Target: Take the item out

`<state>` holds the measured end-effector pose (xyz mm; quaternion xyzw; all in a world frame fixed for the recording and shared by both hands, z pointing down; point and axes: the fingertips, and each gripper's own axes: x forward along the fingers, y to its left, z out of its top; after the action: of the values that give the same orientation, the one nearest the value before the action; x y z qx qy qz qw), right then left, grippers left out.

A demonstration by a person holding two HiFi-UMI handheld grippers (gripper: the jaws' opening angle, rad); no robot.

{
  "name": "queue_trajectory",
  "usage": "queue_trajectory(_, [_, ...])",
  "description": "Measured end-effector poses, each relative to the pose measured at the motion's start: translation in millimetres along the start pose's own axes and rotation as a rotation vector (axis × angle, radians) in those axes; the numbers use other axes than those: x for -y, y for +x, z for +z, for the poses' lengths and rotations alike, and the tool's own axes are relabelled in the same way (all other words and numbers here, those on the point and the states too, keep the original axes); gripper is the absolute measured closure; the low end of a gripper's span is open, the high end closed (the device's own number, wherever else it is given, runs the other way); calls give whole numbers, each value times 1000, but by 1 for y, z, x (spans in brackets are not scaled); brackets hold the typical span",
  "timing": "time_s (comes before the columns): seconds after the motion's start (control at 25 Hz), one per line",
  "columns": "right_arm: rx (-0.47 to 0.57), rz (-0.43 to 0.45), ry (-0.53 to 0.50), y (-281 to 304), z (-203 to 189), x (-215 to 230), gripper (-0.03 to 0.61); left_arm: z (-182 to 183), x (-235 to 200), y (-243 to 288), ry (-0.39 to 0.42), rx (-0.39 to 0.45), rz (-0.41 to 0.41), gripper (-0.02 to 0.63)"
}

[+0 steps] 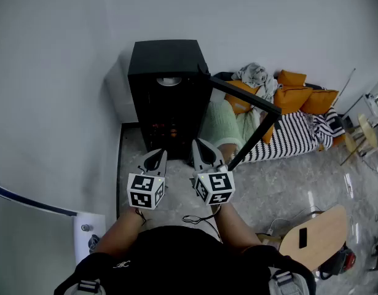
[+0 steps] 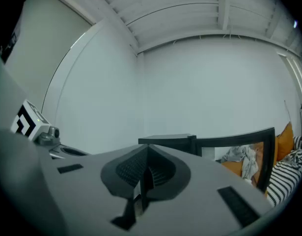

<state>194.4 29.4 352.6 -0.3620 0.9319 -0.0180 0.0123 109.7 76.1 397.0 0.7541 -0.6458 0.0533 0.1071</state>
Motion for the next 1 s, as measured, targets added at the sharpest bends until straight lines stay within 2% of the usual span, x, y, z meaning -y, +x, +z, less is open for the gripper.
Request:
queue_trajectory(0.44, [-8, 8, -11, 19, 1, -26, 571, 5, -27, -8, -11, 4, -9, 604])
queue_trajectory(0.72, [-22, 2, -15, 25, -5, -29, 572, 1, -32, -5, -24, -5, -20, 604])
queue_trajectory(1.0, [18, -16, 2, 24, 1, -23, 571, 7, -37, -1, -23, 7, -17, 604])
